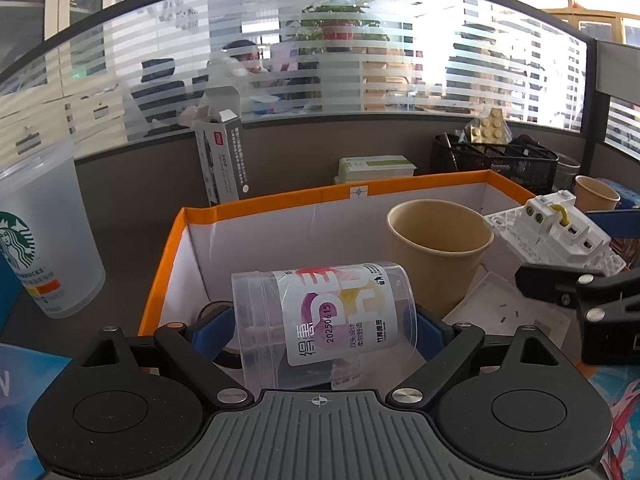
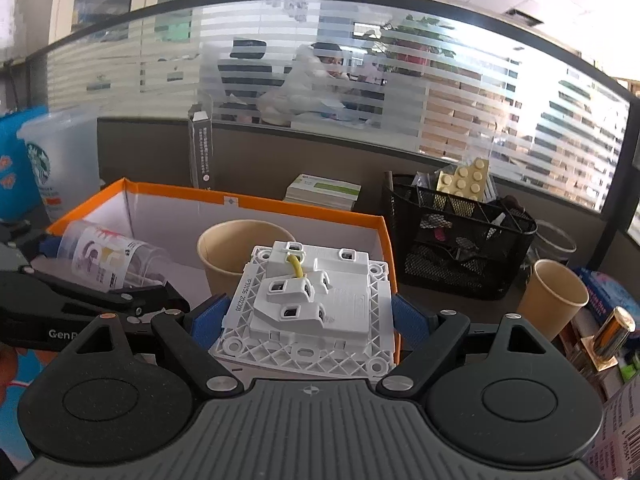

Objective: Organize rigid objects
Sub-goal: 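Open the left gripper to drop the cylinder while the right releases the socket panel, then withdraw both tools up and away from the orange box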

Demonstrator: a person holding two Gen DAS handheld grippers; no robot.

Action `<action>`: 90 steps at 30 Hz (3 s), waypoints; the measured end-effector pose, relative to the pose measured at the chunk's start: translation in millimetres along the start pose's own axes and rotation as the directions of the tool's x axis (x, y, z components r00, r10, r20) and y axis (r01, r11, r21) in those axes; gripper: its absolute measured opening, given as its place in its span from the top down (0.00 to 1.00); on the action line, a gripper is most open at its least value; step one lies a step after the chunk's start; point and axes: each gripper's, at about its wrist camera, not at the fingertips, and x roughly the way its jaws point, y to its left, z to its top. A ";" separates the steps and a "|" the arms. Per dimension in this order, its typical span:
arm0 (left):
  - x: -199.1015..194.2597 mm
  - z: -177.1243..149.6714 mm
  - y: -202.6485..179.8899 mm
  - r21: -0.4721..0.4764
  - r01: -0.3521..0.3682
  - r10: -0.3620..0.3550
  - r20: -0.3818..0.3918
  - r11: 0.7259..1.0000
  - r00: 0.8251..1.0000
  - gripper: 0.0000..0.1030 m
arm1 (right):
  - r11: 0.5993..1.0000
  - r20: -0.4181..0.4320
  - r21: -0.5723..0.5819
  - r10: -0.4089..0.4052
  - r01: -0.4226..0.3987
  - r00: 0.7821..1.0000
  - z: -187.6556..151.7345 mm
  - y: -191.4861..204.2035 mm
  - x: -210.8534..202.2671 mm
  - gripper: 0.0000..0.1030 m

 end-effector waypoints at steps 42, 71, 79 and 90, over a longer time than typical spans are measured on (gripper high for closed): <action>-90.1 -3.3 -2.9 -0.003 -0.032 0.032 0.136 0.999 0.990 0.00 | 0.999 0.146 0.031 0.006 -0.010 0.989 -10.0 15.7 -86.4 0.00; -130.9 -36.3 -7.8 -0.048 -0.022 0.031 0.192 0.999 0.981 0.00 | 0.990 0.271 0.128 -0.093 0.060 0.958 -77.5 37.8 -139.9 0.00; -131.2 -36.5 -8.2 -0.055 -0.020 0.030 0.192 0.998 0.981 0.00 | 0.990 0.280 0.125 -0.092 0.059 0.956 -76.8 38.5 -143.7 0.00; -131.6 -35.9 -9.3 -0.054 -0.014 0.024 0.189 0.998 0.982 0.00 | 0.990 0.270 0.128 -0.093 0.060 0.958 -76.6 39.3 -142.2 0.00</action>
